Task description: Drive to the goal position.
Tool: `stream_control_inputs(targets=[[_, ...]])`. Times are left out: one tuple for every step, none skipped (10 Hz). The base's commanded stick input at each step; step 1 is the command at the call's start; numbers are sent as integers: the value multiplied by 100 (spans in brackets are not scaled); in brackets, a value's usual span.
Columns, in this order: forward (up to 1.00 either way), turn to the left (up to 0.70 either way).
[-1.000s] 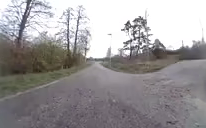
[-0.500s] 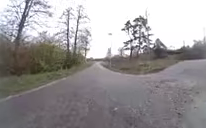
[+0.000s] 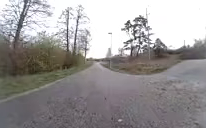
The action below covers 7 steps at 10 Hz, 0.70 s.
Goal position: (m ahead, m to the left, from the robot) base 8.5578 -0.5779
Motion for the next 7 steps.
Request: stream_control_inputs(targets=[[70, 0], [70, 0], [70, 0], [70, 0], [70, 0], [70, 0], [70, 0]])
